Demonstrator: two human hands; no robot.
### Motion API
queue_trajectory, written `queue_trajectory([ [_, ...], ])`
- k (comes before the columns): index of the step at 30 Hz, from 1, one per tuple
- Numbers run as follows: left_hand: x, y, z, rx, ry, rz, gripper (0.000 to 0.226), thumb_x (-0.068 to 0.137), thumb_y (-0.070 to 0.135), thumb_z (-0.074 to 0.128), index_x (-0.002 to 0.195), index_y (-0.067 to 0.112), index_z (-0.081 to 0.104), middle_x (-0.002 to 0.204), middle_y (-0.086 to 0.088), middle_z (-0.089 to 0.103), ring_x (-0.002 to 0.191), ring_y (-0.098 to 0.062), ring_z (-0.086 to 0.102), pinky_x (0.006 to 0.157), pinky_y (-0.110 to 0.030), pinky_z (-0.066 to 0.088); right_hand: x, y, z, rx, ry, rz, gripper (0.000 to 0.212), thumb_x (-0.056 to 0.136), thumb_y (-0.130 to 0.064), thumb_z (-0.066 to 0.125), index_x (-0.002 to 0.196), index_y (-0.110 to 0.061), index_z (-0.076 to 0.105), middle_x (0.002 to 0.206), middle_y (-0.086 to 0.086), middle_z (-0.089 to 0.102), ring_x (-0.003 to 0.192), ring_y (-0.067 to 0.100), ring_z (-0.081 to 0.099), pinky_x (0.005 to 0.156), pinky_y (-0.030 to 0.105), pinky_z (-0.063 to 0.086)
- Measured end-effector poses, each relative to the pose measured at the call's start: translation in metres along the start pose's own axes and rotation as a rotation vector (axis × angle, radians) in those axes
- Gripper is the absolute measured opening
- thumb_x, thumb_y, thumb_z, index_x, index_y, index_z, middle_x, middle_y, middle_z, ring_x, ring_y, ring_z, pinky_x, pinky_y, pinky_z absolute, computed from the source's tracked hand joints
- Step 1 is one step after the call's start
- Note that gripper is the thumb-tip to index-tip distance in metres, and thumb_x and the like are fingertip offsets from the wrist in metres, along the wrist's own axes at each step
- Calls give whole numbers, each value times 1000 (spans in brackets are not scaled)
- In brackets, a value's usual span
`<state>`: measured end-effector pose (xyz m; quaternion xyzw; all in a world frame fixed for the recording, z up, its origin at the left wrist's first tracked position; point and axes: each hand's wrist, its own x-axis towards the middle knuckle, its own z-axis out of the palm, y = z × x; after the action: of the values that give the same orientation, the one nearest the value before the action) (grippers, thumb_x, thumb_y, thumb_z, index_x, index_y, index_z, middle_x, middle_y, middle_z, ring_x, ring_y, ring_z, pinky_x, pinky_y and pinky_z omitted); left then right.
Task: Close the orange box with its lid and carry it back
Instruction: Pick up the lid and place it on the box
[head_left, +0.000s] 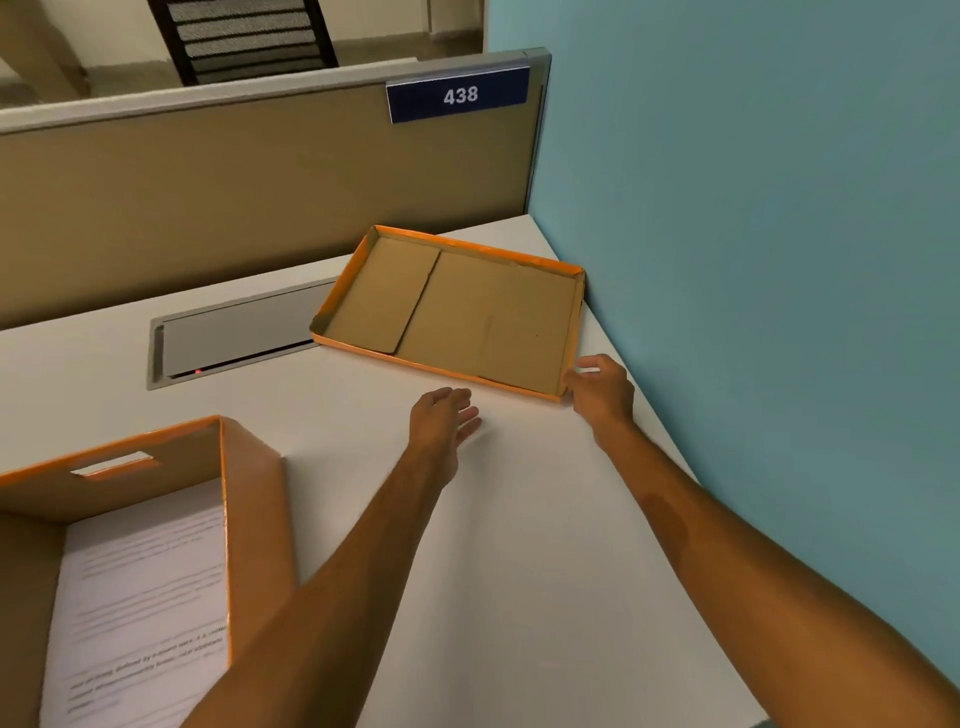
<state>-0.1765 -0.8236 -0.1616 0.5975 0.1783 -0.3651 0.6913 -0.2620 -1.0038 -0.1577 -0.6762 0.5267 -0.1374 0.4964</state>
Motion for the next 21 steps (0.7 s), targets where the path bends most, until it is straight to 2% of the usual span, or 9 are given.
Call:
queue_trajectory([
  [2, 12, 3, 4, -27, 0, -40, 39, 93, 8, 63, 130, -2, 55, 122, -20, 61, 115, -34, 64, 94, -39, 56, 13, 0, 6, 46, 46, 68, 29, 82, -11, 69, 110, -13, 67, 105, 12, 70, 81, 26, 69, 59, 31, 57],
  [4, 22, 5, 6, -44, -15, -66, 26, 92, 9, 64, 116, 0, 60, 116, -19, 60, 106, -32, 65, 90, -36, 57, 24, 1, 11, 117, 54, 138, 29, 80, -5, 71, 108, -11, 68, 105, 17, 71, 83, 31, 71, 69, 45, 62],
  [6, 30, 6, 7, -47, -28, -81, 17, 92, 9, 65, 106, 1, 61, 108, -18, 59, 97, -31, 64, 85, -34, 57, 30, -1, 15, 164, 39, 175, 30, 77, -1, 74, 106, -11, 69, 106, 19, 70, 89, 35, 71, 72, 52, 62],
  [8, 37, 4, 8, -19, -53, -83, 17, 93, 11, 65, 105, 1, 60, 104, -18, 60, 92, -30, 64, 84, -35, 59, 33, -2, 18, 159, 37, 169, 33, 74, 2, 76, 104, -10, 69, 107, 19, 70, 91, 36, 71, 72, 53, 62],
  [12, 40, 3, 10, 11, -130, -69, 15, 93, 15, 66, 101, 2, 64, 98, -16, 69, 91, -29, 70, 89, -39, 57, 28, -6, 16, 244, -2, 192, 30, 72, 13, 70, 88, -12, 70, 97, 22, 72, 80, 38, 73, 67, 53, 63],
  [16, 32, 7, 7, -87, -204, -6, 21, 93, 13, 66, 112, 4, 66, 108, -13, 74, 98, -28, 75, 87, -37, 60, 13, -15, 10, 351, -41, 174, 25, 70, 13, 71, 86, -6, 70, 92, 22, 73, 77, 39, 74, 62, 47, 63],
  [18, 26, 12, 6, -164, -207, 6, 27, 93, 11, 66, 120, 5, 63, 117, -15, 71, 107, -31, 71, 93, -42, 58, 3, -22, 7, 392, -61, 156, 24, 70, 12, 73, 90, -3, 70, 91, 22, 73, 76, 37, 74, 59, 43, 63],
  [21, 16, 24, 7, -280, -194, 21, 37, 92, 4, 65, 129, 4, 59, 124, -18, 69, 113, -35, 69, 94, -47, 58, -11, -33, 2, 428, -72, 120, 23, 70, 9, 78, 87, -3, 69, 92, 23, 73, 76, 37, 74, 60, 44, 63],
])
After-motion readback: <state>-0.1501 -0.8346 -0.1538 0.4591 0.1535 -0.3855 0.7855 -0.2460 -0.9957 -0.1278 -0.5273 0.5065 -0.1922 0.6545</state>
